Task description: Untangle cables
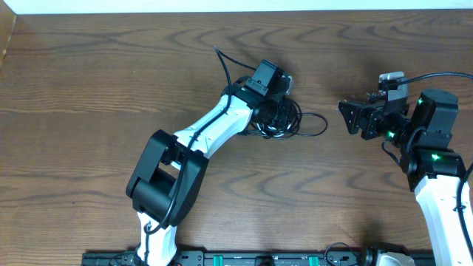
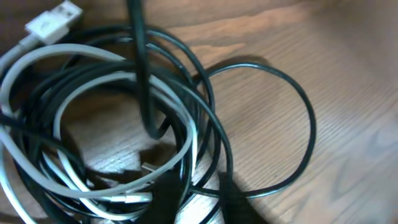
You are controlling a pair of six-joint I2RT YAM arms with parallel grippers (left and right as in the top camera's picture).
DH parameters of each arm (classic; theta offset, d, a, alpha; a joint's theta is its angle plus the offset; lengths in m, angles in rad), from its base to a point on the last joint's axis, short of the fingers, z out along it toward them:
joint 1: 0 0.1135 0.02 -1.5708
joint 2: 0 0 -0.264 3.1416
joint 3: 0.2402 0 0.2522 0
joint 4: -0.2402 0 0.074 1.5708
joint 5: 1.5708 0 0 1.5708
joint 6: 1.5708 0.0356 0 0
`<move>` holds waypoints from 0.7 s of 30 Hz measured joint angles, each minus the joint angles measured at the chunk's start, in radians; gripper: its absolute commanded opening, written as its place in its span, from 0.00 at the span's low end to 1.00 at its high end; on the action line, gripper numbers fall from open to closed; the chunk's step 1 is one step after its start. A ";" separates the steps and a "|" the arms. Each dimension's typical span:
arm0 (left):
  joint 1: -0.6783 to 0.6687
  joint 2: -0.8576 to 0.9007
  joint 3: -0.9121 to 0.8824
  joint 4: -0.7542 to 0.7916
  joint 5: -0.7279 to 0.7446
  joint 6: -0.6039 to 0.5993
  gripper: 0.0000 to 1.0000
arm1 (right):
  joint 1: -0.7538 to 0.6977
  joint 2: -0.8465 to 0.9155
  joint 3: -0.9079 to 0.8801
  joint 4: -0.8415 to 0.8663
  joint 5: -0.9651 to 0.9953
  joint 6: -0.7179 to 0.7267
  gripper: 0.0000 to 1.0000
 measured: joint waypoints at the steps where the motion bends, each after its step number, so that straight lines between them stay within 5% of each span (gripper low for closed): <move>1: 0.000 -0.002 0.000 0.003 0.000 0.000 0.08 | 0.000 0.000 0.000 0.000 0.000 0.001 0.74; 10: 0.087 -0.201 0.000 0.015 0.010 -0.004 0.07 | 0.017 0.050 0.000 0.089 -0.009 0.114 0.66; 21: 0.194 -0.480 0.004 0.113 0.224 -0.108 0.08 | 0.197 0.148 0.002 0.421 -0.060 0.241 0.65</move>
